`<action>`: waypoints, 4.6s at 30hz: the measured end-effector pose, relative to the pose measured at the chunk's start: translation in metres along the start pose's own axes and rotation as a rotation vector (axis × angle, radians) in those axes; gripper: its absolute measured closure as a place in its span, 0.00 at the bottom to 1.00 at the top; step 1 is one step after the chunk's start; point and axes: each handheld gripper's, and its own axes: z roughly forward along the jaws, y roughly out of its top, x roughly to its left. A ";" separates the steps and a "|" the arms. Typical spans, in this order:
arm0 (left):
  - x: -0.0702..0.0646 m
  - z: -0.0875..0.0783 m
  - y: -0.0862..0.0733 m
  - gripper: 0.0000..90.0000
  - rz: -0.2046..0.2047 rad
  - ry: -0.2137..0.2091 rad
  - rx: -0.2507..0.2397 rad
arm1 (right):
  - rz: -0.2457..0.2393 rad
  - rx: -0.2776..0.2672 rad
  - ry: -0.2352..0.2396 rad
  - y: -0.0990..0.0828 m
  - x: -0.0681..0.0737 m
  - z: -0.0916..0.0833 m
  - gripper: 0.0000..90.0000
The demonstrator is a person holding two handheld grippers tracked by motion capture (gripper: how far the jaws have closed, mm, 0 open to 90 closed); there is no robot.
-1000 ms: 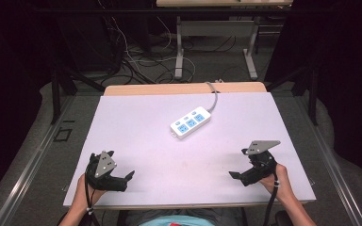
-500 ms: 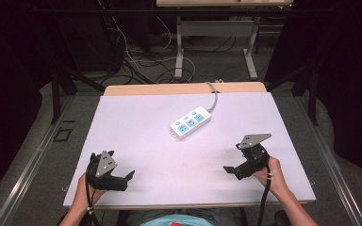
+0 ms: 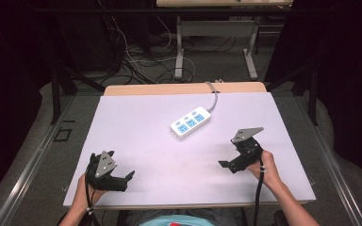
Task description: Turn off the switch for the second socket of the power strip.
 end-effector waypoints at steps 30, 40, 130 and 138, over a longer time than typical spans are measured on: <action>0.000 -0.001 0.000 0.01 0.005 -0.001 0.001 | -0.004 0.031 0.013 0.025 -0.017 0.030 0.00; -0.001 -0.001 -0.001 0.01 -0.003 -0.001 -0.006 | 0.013 0.043 0.023 0.032 -0.028 0.040 0.01; 0.000 0.002 -0.002 0.00 -0.008 -0.021 0.012 | 0.110 0.027 0.060 0.122 -0.077 0.119 0.00; 0.001 0.003 -0.002 0.00 -0.003 -0.023 0.015 | 0.096 0.011 0.058 0.128 -0.081 0.127 0.04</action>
